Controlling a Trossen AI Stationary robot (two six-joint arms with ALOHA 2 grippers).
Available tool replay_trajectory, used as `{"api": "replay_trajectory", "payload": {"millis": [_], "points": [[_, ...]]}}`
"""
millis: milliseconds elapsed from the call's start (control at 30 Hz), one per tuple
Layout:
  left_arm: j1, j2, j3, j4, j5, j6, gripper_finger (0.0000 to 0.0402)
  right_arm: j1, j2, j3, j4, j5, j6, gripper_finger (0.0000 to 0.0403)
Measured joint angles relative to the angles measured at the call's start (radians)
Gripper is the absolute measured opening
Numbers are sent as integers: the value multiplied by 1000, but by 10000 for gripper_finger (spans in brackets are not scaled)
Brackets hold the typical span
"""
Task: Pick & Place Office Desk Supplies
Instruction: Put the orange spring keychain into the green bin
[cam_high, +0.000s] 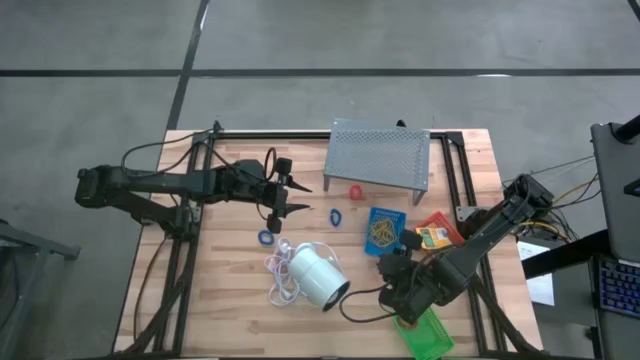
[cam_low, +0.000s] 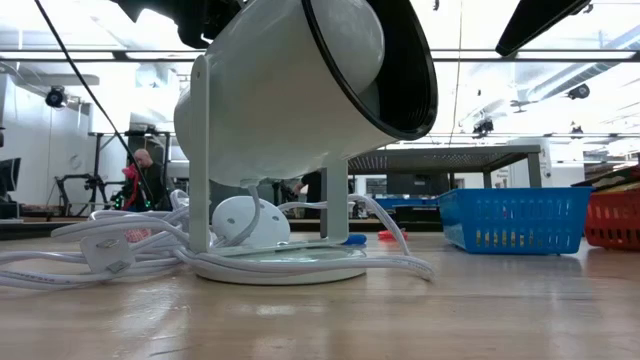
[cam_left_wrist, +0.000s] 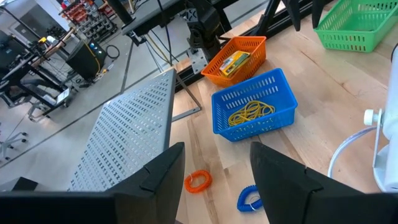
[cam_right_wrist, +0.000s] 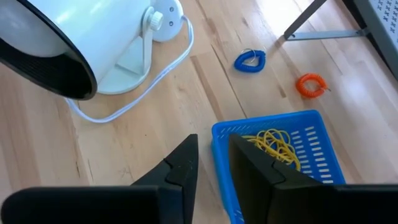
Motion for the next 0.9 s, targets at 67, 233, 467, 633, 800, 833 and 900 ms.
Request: {"api": "replay_trajectory", "payload": {"millis": [67,233,467,633,800,833,900], "points": [[0,0,0,0,0,0,184,0,1,0,2,0,0,82],[0,0,0,0,0,0,184,-8,10,0,20,23,-32,85],[0,0,0,1,0,0,184,-31,8,0,44,-5,-137,89],[0,0,0,1,0,0,184,-73,8,0,47,-1,-183,83],[0,0,0,1,0,-1,184,-141,8,0,40,-5,-213,82],[0,0,0,1,0,-2,184,-157,8,0,40,-5,-228,82],[0,0,0,1,0,-6,184,-195,8,0,39,-4,-250,82]]}}
